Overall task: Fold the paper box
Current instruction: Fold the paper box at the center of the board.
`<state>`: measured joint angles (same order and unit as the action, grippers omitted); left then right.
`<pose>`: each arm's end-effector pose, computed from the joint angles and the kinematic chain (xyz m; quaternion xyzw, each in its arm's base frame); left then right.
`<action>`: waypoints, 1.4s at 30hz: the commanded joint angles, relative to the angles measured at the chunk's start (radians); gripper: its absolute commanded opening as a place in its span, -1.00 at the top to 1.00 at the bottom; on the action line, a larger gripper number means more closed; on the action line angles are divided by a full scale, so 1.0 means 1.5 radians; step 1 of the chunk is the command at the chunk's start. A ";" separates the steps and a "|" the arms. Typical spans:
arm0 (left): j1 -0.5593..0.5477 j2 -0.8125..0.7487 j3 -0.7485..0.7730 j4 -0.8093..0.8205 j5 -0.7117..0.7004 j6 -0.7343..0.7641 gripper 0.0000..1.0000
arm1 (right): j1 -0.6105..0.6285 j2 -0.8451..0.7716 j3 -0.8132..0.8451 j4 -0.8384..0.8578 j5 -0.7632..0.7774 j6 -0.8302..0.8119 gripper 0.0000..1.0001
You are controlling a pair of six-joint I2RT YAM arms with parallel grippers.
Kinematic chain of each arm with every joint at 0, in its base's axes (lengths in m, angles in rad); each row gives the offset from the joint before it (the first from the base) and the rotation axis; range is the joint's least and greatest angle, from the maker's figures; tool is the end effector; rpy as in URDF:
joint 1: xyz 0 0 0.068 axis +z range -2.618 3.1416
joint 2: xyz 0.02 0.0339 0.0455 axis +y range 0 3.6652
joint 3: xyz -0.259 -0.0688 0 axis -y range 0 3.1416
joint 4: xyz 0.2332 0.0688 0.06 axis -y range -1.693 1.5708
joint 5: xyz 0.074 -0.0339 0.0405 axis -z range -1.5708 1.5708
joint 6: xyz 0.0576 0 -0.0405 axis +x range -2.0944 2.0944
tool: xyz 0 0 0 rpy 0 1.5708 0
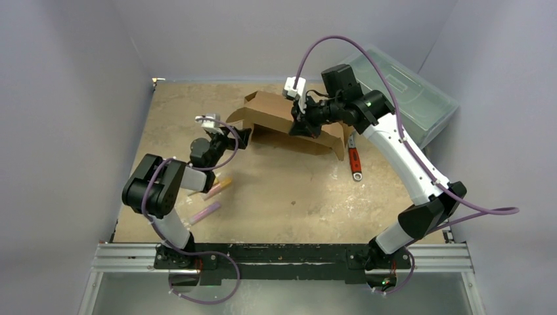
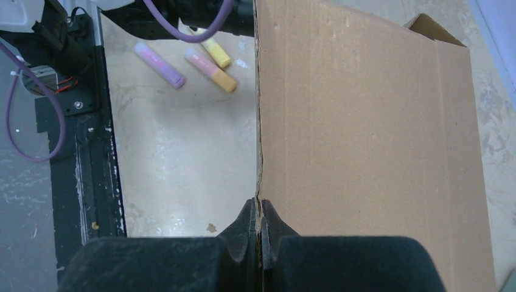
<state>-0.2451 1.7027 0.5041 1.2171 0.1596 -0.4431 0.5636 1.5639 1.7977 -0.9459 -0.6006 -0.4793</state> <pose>0.3137 -0.0879 0.1773 -0.0124 0.7005 -0.2925 0.6508 0.2558 0.2002 0.4055 -0.5394 0.6918 0.2855 0.3860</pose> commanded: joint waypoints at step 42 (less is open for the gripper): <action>0.013 0.097 -0.041 0.355 0.002 0.033 -0.63 | -0.001 0.023 0.051 0.013 -0.066 0.050 1.00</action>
<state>-0.2379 1.9587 0.5541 1.4956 0.2039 -0.3317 0.5606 1.6482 1.8706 -0.9722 -0.6964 -0.4118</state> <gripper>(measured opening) 0.777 0.008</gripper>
